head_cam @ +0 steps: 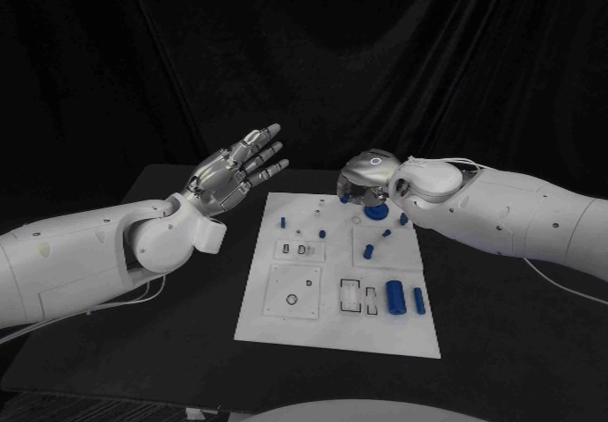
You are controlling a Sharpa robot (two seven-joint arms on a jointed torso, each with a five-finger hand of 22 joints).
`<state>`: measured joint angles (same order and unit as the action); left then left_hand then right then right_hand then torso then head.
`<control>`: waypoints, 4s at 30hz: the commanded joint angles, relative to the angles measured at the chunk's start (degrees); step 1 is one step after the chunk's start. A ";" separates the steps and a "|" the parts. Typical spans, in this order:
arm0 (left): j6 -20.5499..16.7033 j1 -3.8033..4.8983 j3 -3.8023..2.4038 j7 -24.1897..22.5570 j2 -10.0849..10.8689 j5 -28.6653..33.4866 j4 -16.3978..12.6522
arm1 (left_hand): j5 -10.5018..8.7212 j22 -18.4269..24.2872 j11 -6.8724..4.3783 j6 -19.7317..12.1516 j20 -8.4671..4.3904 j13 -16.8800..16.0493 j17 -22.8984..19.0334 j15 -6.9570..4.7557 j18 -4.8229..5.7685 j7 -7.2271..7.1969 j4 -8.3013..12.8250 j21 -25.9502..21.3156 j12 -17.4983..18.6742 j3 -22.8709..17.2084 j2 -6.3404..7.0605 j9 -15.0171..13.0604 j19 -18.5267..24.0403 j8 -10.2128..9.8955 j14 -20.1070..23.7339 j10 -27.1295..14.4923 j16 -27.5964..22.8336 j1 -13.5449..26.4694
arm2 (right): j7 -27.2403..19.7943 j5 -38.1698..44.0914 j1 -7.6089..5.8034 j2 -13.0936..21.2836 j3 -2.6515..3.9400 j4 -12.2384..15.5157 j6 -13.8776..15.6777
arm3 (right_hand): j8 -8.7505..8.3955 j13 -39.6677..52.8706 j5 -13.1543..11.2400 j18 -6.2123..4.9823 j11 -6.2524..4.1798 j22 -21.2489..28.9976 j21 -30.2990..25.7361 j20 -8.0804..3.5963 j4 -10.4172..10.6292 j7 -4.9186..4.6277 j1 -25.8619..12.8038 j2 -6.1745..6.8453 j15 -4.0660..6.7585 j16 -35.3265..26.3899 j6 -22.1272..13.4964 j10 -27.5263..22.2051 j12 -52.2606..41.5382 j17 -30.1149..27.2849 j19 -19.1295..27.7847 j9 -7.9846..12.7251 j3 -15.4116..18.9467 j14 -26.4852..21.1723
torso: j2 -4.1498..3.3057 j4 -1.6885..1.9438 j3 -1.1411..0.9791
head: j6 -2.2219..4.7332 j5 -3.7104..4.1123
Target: Assemble the parts on the task board
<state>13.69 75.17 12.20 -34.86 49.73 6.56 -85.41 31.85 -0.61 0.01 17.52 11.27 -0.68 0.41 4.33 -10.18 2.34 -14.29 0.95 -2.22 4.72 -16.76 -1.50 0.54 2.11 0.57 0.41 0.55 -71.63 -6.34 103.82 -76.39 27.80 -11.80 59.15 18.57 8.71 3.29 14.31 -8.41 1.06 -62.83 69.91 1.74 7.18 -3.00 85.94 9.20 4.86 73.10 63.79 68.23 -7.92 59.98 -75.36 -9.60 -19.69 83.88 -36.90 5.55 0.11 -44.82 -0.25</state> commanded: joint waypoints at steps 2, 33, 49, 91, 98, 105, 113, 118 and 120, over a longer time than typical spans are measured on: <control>0.09 0.12 -0.06 -0.47 -0.04 -0.11 -0.36 | 1.13 0.58 0.19 0.64 0.31 -0.09 -0.41 0.58 -0.09 -0.16 0.09 -0.93 -1.39 -0.99 0.19 -0.88 -0.57 0.88 -0.57 -0.20 -0.55 -0.76 | 0.55 -0.34 -0.30 -1.14 0.02 -1.39 -0.04 | 1.62 0.76 -0.42 2.33 -0.30 -0.82 1.22 -0.06 -0.10 -0.55 0.49 -0.48 -0.23 0.78 1.20 1.45 0.60 0.70 -0.42 -2.76 -1.73 1.02 | -0.18 0.27 -0.03 | -0.16 -0.16; -0.44 0.14 -0.06 -0.62 0.19 -0.11 -1.00 | 1.27 0.57 0.26 0.82 0.33 -0.11 -0.41 0.58 -0.10 -0.08 0.17 -0.91 -1.49 -1.16 0.24 -0.90 -0.59 0.96 -0.57 -0.16 -0.55 -0.86 | 1.29 -0.35 -0.36 -7.36 0.02 -9.98 -1.16 | 1.00 0.56 -0.65 2.27 -0.11 -0.70 0.82 0.21 0.11 -0.60 -0.04 -0.68 -0.49 0.26 0.50 0.96 1.65 0.10 0.07 -3.00 -1.82 0.60 | -2.11 2.67 0.40 | 0.47 1.07; -0.36 0.14 -0.06 -0.70 -0.01 -0.11 -0.88 | 1.35 0.57 0.33 0.94 0.35 -0.12 -0.41 0.61 -0.10 -0.03 0.21 -0.91 -1.54 -1.27 0.23 -0.91 -0.60 0.99 -0.57 -0.14 -0.55 -0.92 | 1.78 -0.35 -0.23 -6.99 0.02 -9.60 -2.29 | 0.75 0.55 -0.67 2.20 -0.16 -0.54 0.55 0.28 -0.09 -0.54 0.09 -0.70 -0.53 -0.05 0.24 0.82 2.04 -0.29 0.39 -3.11 -1.95 0.33 | -2.63 3.37 0.67 | 1.02 2.10; -0.31 0.13 -0.06 -0.06 -0.70 -0.11 -0.04 | 1.65 0.51 1.60 3.57 0.66 -0.23 -0.41 0.57 -0.14 1.14 0.32 -0.84 -2.13 -2.40 0.24 -1.22 -0.68 1.81 -0.57 0.00 -0.55 -1.04 | 4.21 -0.36 0.67 -7.13 0.02 -9.32 -2.69 | -5.19 0.31 -2.44 1.43 1.18 1.09 -3.17 1.65 -0.55 5.83 -1.34 0.91 -1.92 -3.61 -16.82 -15.16 4.40 -5.03 4.03 0.61 -2.60 -3.01 | -2.30 2.97 0.78 | -0.16 1.57; -0.49 0.13 -0.06 0.00 -0.42 -0.11 -0.09 | 1.68 0.51 1.76 3.91 0.69 -0.25 -0.41 0.51 -0.14 1.27 0.32 -0.84 -2.22 -2.51 0.28 -1.26 -0.69 1.94 -0.57 0.01 -0.55 -1.03 | 4.69 -0.37 0.66 -5.88 0.02 -8.64 0.69 | -5.20 0.41 -2.57 1.12 1.03 2.05 -5.31 1.77 -1.82 7.08 -0.88 -0.12 -1.94 -5.36 -23.37 -22.58 4.44 -7.42 5.59 3.29 1.30 -4.67 | -2.33 3.11 0.77 | 0.07 1.70; -0.67 0.12 -0.05 -0.05 0.15 -0.11 -0.14 | 1.70 0.50 1.91 4.18 0.71 -0.27 -0.41 0.45 -0.15 1.39 0.35 -0.83 -2.34 -2.61 0.34 -1.29 -0.70 2.06 -0.57 0.02 -0.55 -1.04 | 5.10 -0.37 -0.78 -0.73 0.02 -2.15 5.25 | -3.66 1.78 -1.36 1.19 1.76 1.03 -5.20 1.98 -1.52 4.92 -1.15 -1.37 -2.23 -3.49 -17.15 -14.59 0.64 -4.96 4.65 3.21 2.60 -3.32 | -2.28 3.08 0.82 | 0.61 2.01; -0.84 0.11 -0.04 0.04 0.89 -0.11 -0.50 | 1.75 0.49 1.99 4.33 0.72 -0.28 -0.41 0.42 -0.16 1.46 0.40 -0.82 -2.37 -2.66 0.40 -1.31 -0.71 2.13 -0.57 0.04 -0.55 -1.06 | 6.82 -0.46 -3.37 9.88 0.01 10.43 4.49 | -2.33 4.42 -7.00 1.35 0.29 -0.58 -5.07 1.61 0.82 1.98 -3.19 -1.21 -1.54 -4.13 -12.17 -2.33 -6.85 -5.86 4.03 2.94 2.12 -3.75 | -1.95 2.56 0.79 | 0.59 1.33; -0.67 0.10 -0.04 0.13 1.21 -0.11 -0.59 | 1.77 0.48 2.06 4.54 0.73 -0.29 -0.41 0.40 -0.17 1.51 0.45 -0.81 -2.45 -2.70 0.45 -1.33 -0.73 2.21 -0.57 0.05 -0.55 -1.07 | 7.63 -2.17 -3.68 14.38 0.00 14.16 4.64 | -3.01 21.43 -8.43 0.90 -1.03 2.11 -9.78 0.74 3.02 1.31 -6.56 -1.97 -0.37 -8.83 -10.61 -5.13 -27.15 -11.66 6.91 3.20 6.00 -6.57 | -1.64 2.39 0.89 | 0.25 1.28; -0.61 0.10 -0.04 0.15 1.27 -0.11 -0.59 | 1.77 0.48 2.06 4.54 0.73 -0.29 -0.41 0.40 -0.17 1.51 0.45 -0.81 -2.45 -2.70 0.45 -1.33 -0.73 2.21 -0.57 0.05 -0.55 -1.07 | 7.99 -3.81 -3.61 15.46 0.00 14.77 4.59 | -3.56 41.00 -7.81 -0.05 -1.26 5.68 -15.57 1.01 3.57 0.94 -6.71 -2.47 -0.37 -13.22 -10.03 -11.09 -46.86 -16.76 9.45 3.16 6.74 -8.56 | -1.49 2.27 0.92 | 0.15 1.33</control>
<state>13.04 75.17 12.21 -34.22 51.00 6.54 -85.88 32.51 -0.61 1.46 21.22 11.69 -0.70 0.41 4.33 -10.18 3.79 -14.29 0.96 -3.55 4.70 -16.90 -1.83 0.14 3.34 0.57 0.21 0.55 -71.79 -0.89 102.48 -79.90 42.92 -11.85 73.41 21.79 5.59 44.16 5.55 -8.49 -0.09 -57.21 56.35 2.83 10.77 -2.07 79.92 7.56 4.62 61.20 53.43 60.42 -49.24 43.24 -66.62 -6.90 -14.02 75.91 -38.66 8.03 0.96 -44.54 1.02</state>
